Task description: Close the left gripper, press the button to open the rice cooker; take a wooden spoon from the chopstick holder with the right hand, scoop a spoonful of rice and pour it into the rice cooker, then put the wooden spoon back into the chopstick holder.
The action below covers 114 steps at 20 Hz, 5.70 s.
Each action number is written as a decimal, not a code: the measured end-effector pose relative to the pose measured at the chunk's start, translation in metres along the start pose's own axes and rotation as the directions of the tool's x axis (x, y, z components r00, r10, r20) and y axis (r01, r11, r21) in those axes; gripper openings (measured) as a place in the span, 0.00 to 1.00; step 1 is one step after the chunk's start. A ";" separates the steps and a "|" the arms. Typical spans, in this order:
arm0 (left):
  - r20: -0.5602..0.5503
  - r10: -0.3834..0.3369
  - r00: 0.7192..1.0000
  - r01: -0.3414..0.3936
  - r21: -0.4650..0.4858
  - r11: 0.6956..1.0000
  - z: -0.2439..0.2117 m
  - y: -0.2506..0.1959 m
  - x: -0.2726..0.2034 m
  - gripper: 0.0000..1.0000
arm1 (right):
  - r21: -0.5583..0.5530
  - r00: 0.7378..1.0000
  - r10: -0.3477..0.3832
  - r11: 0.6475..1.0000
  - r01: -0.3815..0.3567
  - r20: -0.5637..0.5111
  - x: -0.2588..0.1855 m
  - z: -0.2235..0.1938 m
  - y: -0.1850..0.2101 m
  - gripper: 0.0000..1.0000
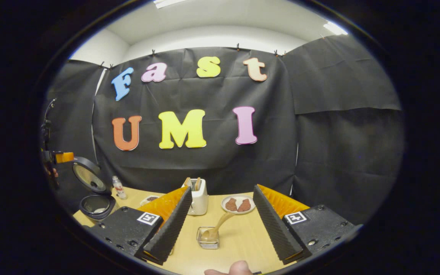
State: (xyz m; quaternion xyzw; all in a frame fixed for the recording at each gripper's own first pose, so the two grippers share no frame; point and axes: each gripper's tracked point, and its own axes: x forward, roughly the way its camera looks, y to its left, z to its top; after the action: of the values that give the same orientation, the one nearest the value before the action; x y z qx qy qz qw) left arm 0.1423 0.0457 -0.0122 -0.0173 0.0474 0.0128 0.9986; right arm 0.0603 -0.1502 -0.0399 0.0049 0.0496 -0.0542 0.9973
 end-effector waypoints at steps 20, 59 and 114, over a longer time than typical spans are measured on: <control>0.048 0.165 0.985 -0.163 -0.046 0.986 0.019 -0.014 -0.013 0.96 | 0.161 0.920 0.127 0.984 -0.071 -0.370 0.141 -0.183 0.019 1.00; 0.074 0.114 0.991 -0.119 0.058 0.991 -0.006 0.070 -0.053 0.93 | 0.162 0.928 0.184 0.977 -0.137 -0.325 0.100 -0.082 0.158 0.12; 0.011 0.115 0.993 -0.116 0.071 0.991 -0.022 0.107 -0.116 0.96 | 0.878 0.832 0.476 0.479 0.026 -0.284 0.099 -0.154 0.228 0.12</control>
State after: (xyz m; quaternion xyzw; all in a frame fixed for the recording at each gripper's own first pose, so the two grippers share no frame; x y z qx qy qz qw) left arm 0.0223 0.1494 -0.0268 0.0212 0.0454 0.0690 0.9964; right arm 0.1682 0.0678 -0.2023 0.5152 0.2678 0.0690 0.8112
